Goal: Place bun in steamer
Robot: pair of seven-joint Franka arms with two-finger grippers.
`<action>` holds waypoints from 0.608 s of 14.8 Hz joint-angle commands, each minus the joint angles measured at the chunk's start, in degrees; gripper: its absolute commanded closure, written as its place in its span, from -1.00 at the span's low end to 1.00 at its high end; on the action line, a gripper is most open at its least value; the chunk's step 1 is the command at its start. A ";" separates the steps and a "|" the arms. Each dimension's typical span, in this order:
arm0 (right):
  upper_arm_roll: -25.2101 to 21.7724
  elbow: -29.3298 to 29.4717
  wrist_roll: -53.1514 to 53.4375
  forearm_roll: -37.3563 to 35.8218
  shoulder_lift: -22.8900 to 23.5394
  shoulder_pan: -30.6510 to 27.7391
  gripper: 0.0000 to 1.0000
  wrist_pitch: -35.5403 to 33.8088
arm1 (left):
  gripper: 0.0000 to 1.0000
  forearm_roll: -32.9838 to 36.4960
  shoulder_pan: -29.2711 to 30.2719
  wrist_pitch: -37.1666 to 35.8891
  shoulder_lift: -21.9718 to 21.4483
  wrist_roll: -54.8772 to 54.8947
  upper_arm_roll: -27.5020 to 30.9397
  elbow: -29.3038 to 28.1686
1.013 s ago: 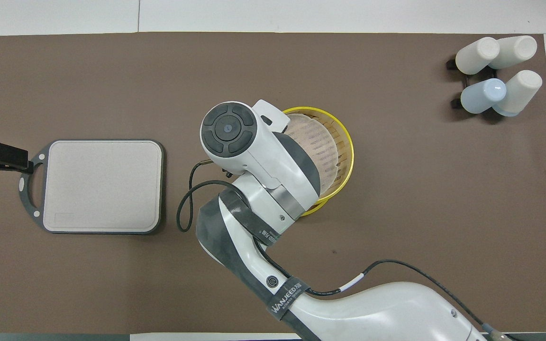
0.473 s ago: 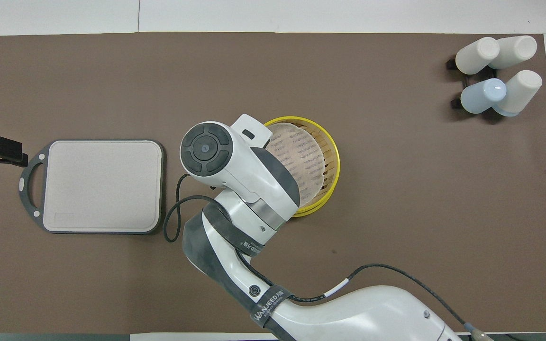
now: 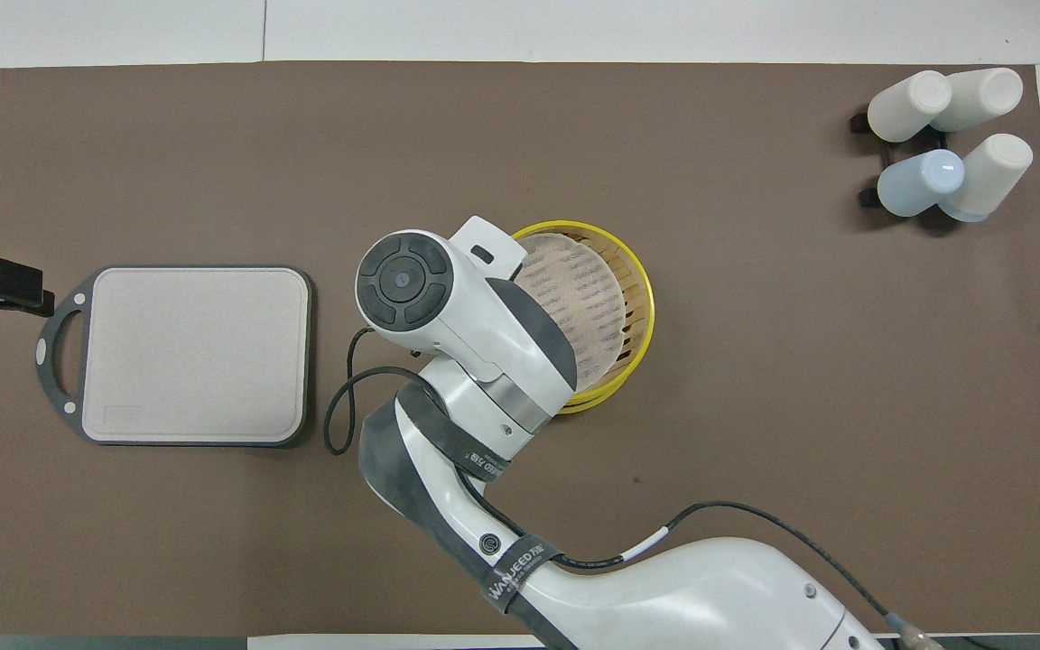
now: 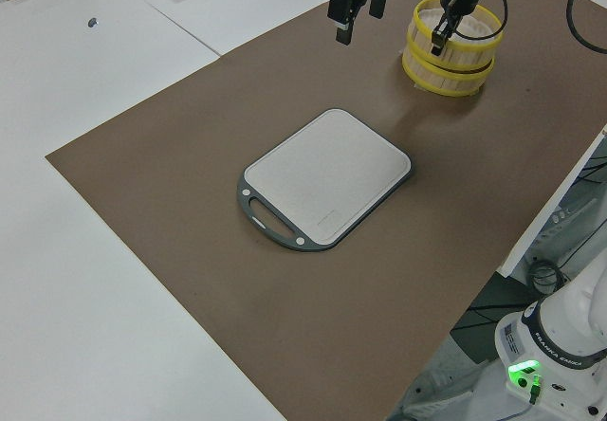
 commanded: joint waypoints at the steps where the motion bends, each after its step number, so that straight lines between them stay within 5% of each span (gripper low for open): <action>1: 0.37 -1.91 1.68 -1.18 -0.85 0.09 1.00 2.23 | -1.00 -1.15 0.20 -1.23 -0.63 0.52 0.01 0.03; 5: 0.46 -5.68 1.86 -1.00 -2.25 0.26 1.00 5.75 | -1.00 -1.15 0.20 -1.14 -0.63 0.70 -0.16 -0.15; 9: 0.28 -5.08 2.12 -1.35 -2.43 0.70 1.00 1.81 | -1.00 -1.06 -0.33 -0.96 -0.63 0.70 -0.07 0.03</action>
